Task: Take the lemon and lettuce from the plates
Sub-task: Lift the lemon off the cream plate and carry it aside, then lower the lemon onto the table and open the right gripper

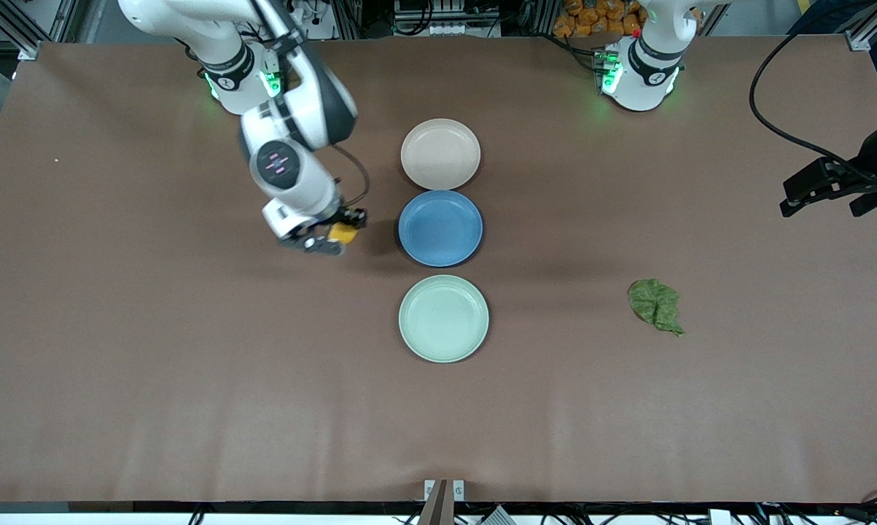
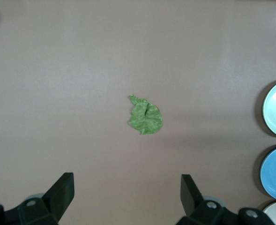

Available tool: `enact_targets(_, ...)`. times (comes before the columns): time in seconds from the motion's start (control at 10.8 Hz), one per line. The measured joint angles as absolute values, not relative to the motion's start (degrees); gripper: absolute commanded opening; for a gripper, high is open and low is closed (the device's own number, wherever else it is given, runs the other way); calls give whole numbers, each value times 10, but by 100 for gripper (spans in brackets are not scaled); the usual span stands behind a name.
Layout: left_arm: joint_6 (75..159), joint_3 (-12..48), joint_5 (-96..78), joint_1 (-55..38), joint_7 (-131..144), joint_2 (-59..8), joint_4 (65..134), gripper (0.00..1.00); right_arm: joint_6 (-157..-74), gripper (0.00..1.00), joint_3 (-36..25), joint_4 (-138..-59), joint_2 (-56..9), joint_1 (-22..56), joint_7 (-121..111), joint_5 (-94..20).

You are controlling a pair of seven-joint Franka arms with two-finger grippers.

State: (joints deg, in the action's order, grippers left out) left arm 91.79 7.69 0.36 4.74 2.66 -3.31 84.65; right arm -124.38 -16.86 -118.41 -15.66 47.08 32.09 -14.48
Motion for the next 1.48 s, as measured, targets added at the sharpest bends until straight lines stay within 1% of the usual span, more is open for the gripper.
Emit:
enact_targets(0.46, 903, 77, 4, 47, 33, -34, 847, 100, -1243, 0, -172, -1182, -175, 305, 66, -132)
enact_targets(0.74, 899, 77, 4, 47, 53, -34, 847, 100, -1243, 0, -172, -1159, -192, 226, -68, -103)
enact_targets(1.11, 899, 77, 4, 47, 58, -34, 846, 100, -1247, 0, -171, -1115, -233, 171, -174, -95)
enact_targets(1.29, 898, 77, 4, 47, 58, -34, 846, 100, -1279, 0, -171, -1094, -265, 145, -221, -92)
enact_targets(1.48, 898, 77, 4, 47, 58, -35, 847, 100, -1284, 0, -171, -1062, -299, 121, -266, -91)
